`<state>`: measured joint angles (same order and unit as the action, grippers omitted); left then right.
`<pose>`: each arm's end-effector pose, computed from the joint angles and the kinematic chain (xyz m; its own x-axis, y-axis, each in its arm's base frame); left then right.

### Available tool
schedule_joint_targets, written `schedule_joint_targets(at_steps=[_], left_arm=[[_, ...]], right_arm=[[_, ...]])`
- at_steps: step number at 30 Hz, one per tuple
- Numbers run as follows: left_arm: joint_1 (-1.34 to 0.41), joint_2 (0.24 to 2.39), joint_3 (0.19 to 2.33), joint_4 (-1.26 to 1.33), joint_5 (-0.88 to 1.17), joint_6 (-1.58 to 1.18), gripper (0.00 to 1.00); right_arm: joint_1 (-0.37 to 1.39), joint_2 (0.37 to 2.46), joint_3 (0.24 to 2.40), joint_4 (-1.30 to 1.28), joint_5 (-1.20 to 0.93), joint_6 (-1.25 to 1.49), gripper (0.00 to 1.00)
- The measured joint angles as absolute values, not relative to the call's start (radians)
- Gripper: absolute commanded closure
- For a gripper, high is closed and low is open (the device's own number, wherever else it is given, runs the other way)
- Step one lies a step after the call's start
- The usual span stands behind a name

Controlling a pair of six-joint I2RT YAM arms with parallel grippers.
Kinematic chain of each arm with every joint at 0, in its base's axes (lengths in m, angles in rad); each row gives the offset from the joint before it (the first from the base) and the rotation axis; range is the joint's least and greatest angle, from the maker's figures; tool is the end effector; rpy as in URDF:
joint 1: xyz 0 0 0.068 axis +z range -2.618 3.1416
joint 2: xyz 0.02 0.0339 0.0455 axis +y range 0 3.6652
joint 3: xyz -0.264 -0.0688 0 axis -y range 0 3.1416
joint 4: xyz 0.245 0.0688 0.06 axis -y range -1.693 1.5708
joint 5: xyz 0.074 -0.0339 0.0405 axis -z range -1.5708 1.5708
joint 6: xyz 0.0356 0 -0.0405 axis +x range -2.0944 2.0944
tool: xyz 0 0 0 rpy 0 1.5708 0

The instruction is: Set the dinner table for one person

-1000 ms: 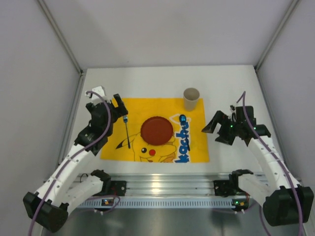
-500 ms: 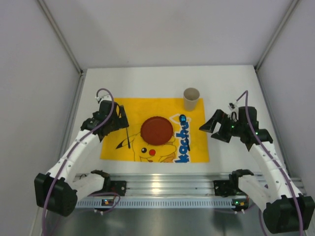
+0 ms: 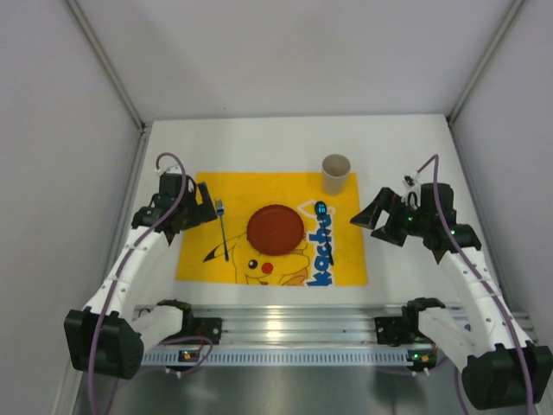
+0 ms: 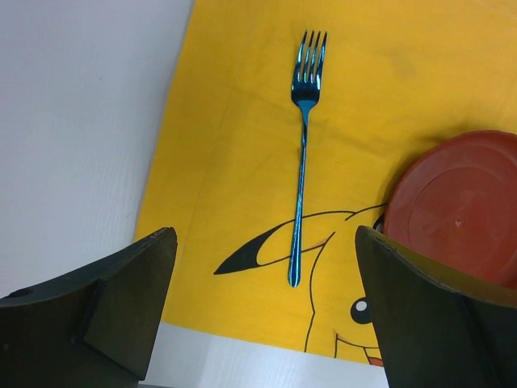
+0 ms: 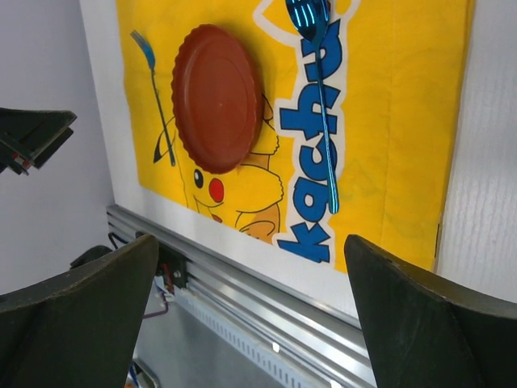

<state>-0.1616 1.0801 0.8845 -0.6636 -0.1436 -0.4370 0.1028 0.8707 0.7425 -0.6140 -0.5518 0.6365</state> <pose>0.2169 -0.0302 0.2749 -0.7056 -0.3094 -0.6375 -0.2556 0.9502 -0.1782 0.1746 0.0368 0.2731 -0.8211 0.4241 -0.3821 0.0203 0.6906 0.7230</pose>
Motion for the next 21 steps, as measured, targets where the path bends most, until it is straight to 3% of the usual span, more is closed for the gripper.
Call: schedule_joint_targets(at_steps=[21], left_arm=[[-0.151, 1.05, 0.833, -0.563, -0.142, -0.409, 0.04]], right_arm=[[0.11, 0.82, 0.84, -0.658, -0.551, 0.616, 0.0]])
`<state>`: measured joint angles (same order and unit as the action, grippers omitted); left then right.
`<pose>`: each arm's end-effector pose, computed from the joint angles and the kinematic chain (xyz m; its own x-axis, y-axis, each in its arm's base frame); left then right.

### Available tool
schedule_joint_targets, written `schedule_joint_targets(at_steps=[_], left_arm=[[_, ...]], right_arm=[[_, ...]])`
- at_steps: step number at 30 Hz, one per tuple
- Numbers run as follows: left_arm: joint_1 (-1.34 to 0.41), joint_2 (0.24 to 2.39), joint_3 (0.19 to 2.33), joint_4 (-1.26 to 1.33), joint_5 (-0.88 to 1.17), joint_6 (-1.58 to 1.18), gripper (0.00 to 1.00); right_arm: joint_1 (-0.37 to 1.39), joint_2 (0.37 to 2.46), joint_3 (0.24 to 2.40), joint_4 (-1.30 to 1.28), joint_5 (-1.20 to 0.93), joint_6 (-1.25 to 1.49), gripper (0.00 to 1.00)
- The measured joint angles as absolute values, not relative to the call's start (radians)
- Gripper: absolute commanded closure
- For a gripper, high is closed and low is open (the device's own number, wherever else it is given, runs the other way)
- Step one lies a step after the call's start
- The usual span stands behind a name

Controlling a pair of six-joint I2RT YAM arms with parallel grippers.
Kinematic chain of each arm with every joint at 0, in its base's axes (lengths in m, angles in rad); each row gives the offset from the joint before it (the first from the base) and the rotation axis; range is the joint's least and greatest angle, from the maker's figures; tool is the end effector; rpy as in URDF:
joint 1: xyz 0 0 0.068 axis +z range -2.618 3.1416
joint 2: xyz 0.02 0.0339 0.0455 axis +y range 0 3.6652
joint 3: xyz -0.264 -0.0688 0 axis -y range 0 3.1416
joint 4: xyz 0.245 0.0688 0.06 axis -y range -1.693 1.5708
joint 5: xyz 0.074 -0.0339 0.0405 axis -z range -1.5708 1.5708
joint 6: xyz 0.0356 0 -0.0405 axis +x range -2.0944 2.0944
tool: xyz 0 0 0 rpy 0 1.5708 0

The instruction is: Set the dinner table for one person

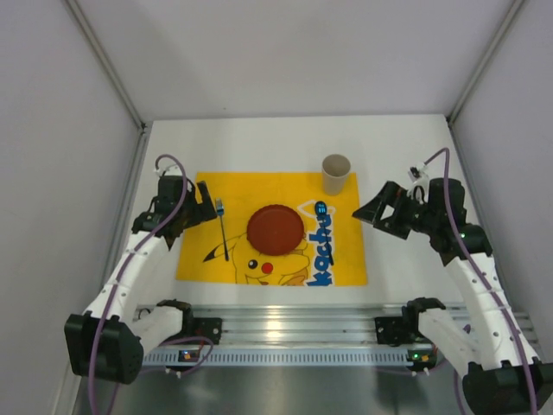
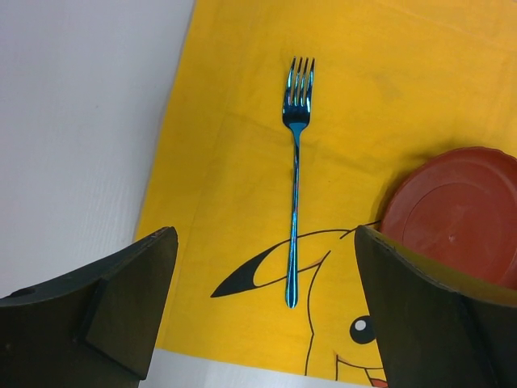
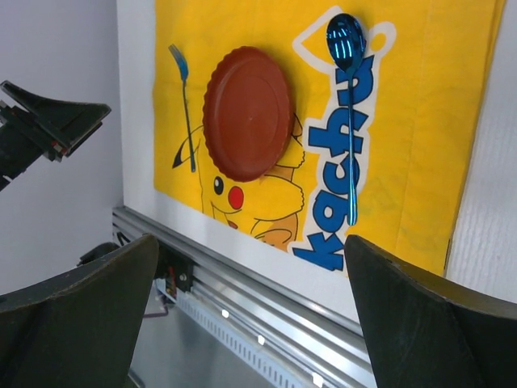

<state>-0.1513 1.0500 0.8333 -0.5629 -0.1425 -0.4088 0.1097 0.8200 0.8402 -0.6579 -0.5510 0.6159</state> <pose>0.2168 -0.0279 0.2716 -0.6573 -0.2978 -0.6923 -0.2310 0.9540 -0.1911 0.1644 0.0369 0.3093 -0.7785 0.4094 -0.4758 -0.0756 0.6913 0.7186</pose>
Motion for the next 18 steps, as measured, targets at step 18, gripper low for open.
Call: schedule_joint_targets(at_steps=[18], left_arm=[[-0.151, 1.029, 0.802, -0.532, -0.142, -0.386, 0.04]], right_arm=[[0.141, 0.818, 0.86, -0.698, -0.542, 0.59, 0.0]])
